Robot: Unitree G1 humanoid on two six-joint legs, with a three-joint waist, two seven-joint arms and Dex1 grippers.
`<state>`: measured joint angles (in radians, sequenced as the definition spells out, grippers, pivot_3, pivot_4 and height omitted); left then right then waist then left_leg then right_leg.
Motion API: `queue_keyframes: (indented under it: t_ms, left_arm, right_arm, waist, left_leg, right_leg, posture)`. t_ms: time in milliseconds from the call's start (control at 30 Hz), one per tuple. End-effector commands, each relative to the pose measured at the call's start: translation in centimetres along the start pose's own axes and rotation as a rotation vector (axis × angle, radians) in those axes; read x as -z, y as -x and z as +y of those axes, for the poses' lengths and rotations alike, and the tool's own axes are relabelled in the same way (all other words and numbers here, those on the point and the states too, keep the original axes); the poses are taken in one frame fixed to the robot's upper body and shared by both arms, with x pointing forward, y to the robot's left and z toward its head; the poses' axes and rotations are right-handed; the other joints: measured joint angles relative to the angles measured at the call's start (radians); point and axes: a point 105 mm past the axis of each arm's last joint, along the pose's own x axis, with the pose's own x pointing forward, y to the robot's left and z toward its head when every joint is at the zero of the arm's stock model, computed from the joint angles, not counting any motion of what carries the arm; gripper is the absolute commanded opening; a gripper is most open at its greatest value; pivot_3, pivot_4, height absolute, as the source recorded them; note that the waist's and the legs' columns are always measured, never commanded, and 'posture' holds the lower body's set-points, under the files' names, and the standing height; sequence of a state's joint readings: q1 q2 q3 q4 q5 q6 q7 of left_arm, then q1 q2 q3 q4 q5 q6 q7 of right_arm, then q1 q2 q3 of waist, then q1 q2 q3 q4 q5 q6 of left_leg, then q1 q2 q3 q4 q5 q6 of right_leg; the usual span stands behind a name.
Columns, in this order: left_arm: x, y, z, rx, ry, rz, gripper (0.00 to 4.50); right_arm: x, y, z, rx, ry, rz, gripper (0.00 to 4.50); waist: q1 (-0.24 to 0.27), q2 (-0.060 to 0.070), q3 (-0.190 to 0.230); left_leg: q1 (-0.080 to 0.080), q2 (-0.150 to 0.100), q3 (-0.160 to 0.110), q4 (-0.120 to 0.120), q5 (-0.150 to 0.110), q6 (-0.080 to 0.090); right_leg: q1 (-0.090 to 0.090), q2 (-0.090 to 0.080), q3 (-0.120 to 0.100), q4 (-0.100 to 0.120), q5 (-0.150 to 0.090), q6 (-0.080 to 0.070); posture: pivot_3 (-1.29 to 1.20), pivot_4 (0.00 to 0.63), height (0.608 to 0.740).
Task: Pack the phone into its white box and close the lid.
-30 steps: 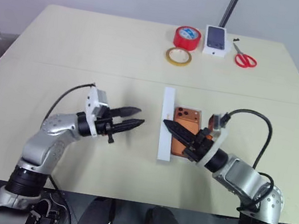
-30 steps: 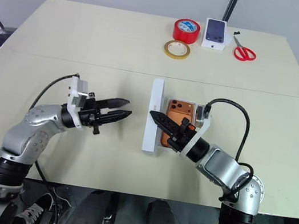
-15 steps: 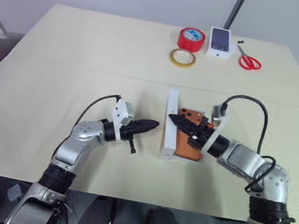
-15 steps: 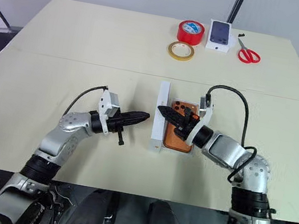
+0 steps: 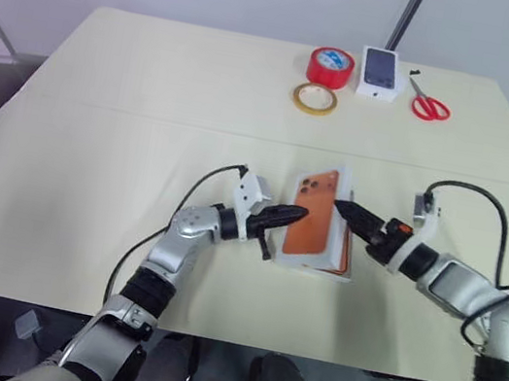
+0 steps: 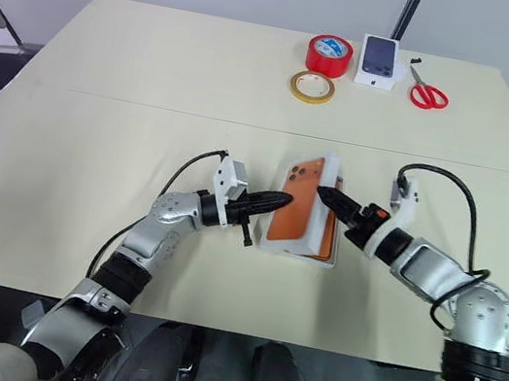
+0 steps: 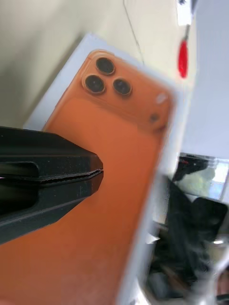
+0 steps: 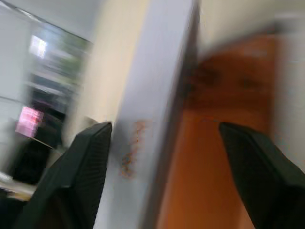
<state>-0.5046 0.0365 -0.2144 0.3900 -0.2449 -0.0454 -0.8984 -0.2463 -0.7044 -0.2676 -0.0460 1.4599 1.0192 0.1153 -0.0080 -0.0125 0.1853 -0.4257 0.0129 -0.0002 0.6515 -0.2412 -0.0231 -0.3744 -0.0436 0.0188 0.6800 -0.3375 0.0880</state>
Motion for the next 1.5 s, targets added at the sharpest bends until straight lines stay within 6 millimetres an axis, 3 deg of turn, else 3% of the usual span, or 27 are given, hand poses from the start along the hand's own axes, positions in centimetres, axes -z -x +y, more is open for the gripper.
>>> queue_keyframes:
  t_ms: [33, 100, 200, 433, 467, 633, 767, 900, 1000, 1300, 1367, 1500]
  left_arm:
    - [-0.6, -0.7, -0.2, 0.014, -0.026, -0.027, 0.0]
    - [-0.4, -0.4, -0.7, 0.036, -0.004, -0.018, 0.0]
    - [-0.1, 0.6, -1.0, 0.055, 0.014, -0.001, 0.0]
    - [-0.9, 4.0, 1.4, -0.045, -0.033, 0.066, 0.0]
    - [-0.7, 4.4, 1.5, -0.045, -0.059, 0.1, 0.0]
    - [2.0, 4.3, 0.7, -0.003, -0.074, 0.253, 0.0]
    - [3.4, 3.3, -0.4, 0.061, -0.095, 0.31, 0.0]
    - [3.1, 1.7, -0.4, 0.053, -0.121, 0.278, 0.0]
    - [1.7, 0.7, -0.1, 0.032, -0.122, 0.208, 0.0]
    - [-0.1, -0.5, -0.2, 0.032, -0.13, 0.124, 0.0]
    - [0.4, -0.3, 0.1, 0.02, -0.26, 0.164, 0.0]
    - [1.5, 0.1, -0.4, 0.055, -0.211, 0.189, 0.0]
  right_arm:
    - [-3.5, 1.7, -0.6, 0.041, 0.18, -0.102, 3.45]
    - [-5.0, 2.1, -1.8, 0.112, 0.284, -0.146, 3.45]
    - [-5.0, 1.7, -1.9, 0.124, 0.379, -0.154, 3.45]
    - [-3.2, -0.4, -0.3, 0.108, 0.756, -0.132, 0.23]
    - [-2.8, -0.6, -0.2, 0.098, 0.787, -0.117, 0.03]
    - [-0.7, -0.8, -1.5, 0.124, 0.942, -0.006, 0.03]
    - [-0.7, -0.6, -1.7, 0.122, 0.925, -0.013, 0.03]
    - [-0.4, -0.4, -1.2, 0.093, 0.94, 0.004, 0.03]
    - [-0.1, -0.2, -1.2, 0.096, 0.959, 0.014, 0.03]
    - [-0.3, 0.5, -1.6, 0.134, 1.003, 0.023, 0.03]
    - [-0.2, 0.6, -1.7, 0.138, 1.0, 0.026, 0.03]
    - [0.2, 0.7, -2.3, 0.153, 0.994, 0.037, 0.03]
  waist:
    - [-0.004, 0.0, 0.0]
    - [-0.01, 0.0, 0.0]
    - [-0.009, 0.0, 0.0]
    - [-0.005, 0.0, 0.0]
    - [-0.005, 0.0, 0.0]
    - [0.005, 0.0, 0.0]
    - [0.013, 0.0, 0.0]
    - [0.022, 0.001, 0.0]
    - [0.022, 0.0, 0.0]
    - [0.019, 0.0, 0.0]
    - [0.019, 0.0, 0.0]
    - [0.019, 0.0, 0.0]
  left_leg:
    - [0.0, 0.0, 0.0, 0.0, 0.0, 0.0]
    - [0.001, 0.0, 0.0, 0.0, 0.0, 0.0]
    - [0.001, 0.001, 0.0, -0.002, 0.0, 0.0]
    - [0.001, 0.002, -0.001, -0.001, 0.0, 0.0]
    - [0.001, 0.002, -0.001, -0.001, 0.0, 0.0]
    - [0.001, -0.001, -0.001, -0.001, 0.0, 0.0]
    - [0.002, -0.001, -0.001, 0.001, 0.0, 0.0]
    - [0.004, -0.001, -0.001, 0.001, 0.0, 0.0]
    - [0.004, -0.002, -0.001, 0.001, 0.0, 0.0]
    - [0.003, -0.001, -0.002, 0.001, 0.0, 0.0]
    - [0.003, -0.001, -0.001, 0.001, 0.0, 0.0]
    - [0.003, -0.001, -0.002, 0.001, 0.0, 0.0]
  right_leg:
    - [0.0, 0.0, 0.0, 0.0, 0.0, 0.0]
    - [0.0, 0.001, 0.001, 0.0, 0.0, 0.0]
    - [0.0, 0.003, 0.001, 0.0, 0.0, 0.0]
    - [0.0, 0.002, 0.001, 0.001, 0.0, 0.0]
    - [0.0, 0.001, 0.001, 0.001, 0.0, 0.0]
    - [0.001, -0.001, 0.0, 0.0, 0.0, 0.0]
    - [0.002, -0.001, 0.0, 0.0, 0.0, 0.001]
    - [0.004, -0.001, 0.0, 0.0, 0.0, 0.001]
    - [0.005, -0.002, 0.0, 0.0, 0.0, 0.001]
    - [0.003, -0.001, 0.0, 0.0, 0.0, 0.001]
    - [0.003, -0.001, 0.0, 0.0, 0.0, 0.001]
    - [0.003, -0.001, 0.0, 0.0, 0.0, 0.001]
  posture:
    - [0.0, 0.15, 0.74]
    - [0.0, 0.15, 0.74]
    - [0.0, 0.15, 0.74]
    - [0.0, 0.15, 0.74]
    - [0.0, 0.15, 0.74]
    - [0.0, 0.15, 0.74]
    - [0.0, 0.15, 0.74]
    - [0.0, 0.15, 0.74]
    - [0.0, 0.15, 0.74]
    - [0.0, 0.15, 0.74]
    - [0.0, 0.15, 0.74]
    - [0.0, 0.15, 0.74]
